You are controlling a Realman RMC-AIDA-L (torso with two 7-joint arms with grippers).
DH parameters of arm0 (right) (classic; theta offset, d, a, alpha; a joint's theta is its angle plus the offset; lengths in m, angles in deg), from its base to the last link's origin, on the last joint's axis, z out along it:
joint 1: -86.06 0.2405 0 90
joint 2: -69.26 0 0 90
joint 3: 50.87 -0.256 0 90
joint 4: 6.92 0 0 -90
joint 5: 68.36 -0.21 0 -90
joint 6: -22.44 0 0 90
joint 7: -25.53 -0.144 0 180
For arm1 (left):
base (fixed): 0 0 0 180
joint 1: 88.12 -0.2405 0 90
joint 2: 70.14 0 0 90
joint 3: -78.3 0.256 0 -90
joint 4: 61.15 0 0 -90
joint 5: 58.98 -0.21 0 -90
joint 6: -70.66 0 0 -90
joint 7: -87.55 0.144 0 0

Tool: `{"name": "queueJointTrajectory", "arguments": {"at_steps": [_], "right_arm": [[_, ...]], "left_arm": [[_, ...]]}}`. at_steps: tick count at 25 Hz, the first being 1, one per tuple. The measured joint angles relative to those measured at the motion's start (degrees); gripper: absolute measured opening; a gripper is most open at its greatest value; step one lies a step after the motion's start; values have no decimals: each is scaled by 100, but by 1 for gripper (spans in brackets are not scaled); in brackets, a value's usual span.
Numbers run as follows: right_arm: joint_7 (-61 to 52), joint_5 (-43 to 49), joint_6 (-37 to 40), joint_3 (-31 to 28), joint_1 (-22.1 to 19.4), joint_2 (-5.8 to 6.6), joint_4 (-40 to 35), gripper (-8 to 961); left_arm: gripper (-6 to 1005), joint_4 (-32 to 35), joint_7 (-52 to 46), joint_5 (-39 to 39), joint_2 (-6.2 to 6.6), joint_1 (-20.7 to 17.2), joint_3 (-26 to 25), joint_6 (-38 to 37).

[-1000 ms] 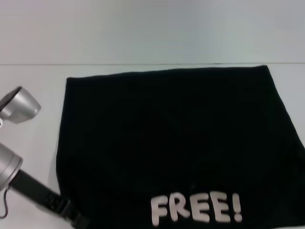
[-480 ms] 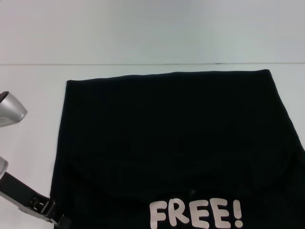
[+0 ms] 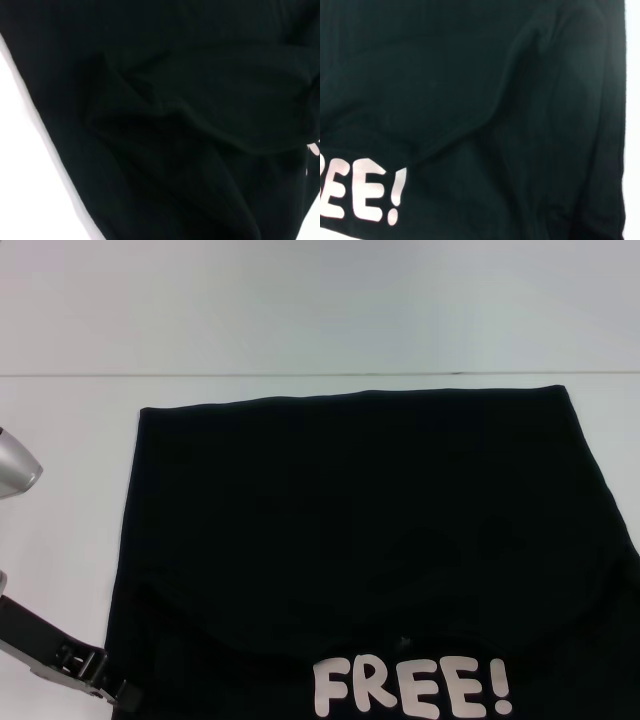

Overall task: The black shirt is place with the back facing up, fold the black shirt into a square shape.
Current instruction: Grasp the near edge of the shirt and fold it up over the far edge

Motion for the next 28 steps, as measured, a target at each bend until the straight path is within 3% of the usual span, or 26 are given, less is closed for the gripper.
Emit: {"name": "queueJointTrajectory", "arguments": {"at_steps": [7,15,22,25,28], "right_arm": [[59,0,110,5,-30,-19,-1,37],[125,305,437,5,-114,-137,-75,39],[349,-26,182,-417,70,-143,-10,38],[480,-431,-105,-762,237,-87,90,38],[489,-810,-598,-1075,447,78,340,38]], "left_arm": [[8,-29,224,13,2,-22,8,-224],[7,214,323,26,-133,-268,70,-581],[7,183,217,305,-112,-76,-43,-133],[7,68,35,683,-53,141,-221,236],[7,-263,-247,919,98,471,-364,906]]}}
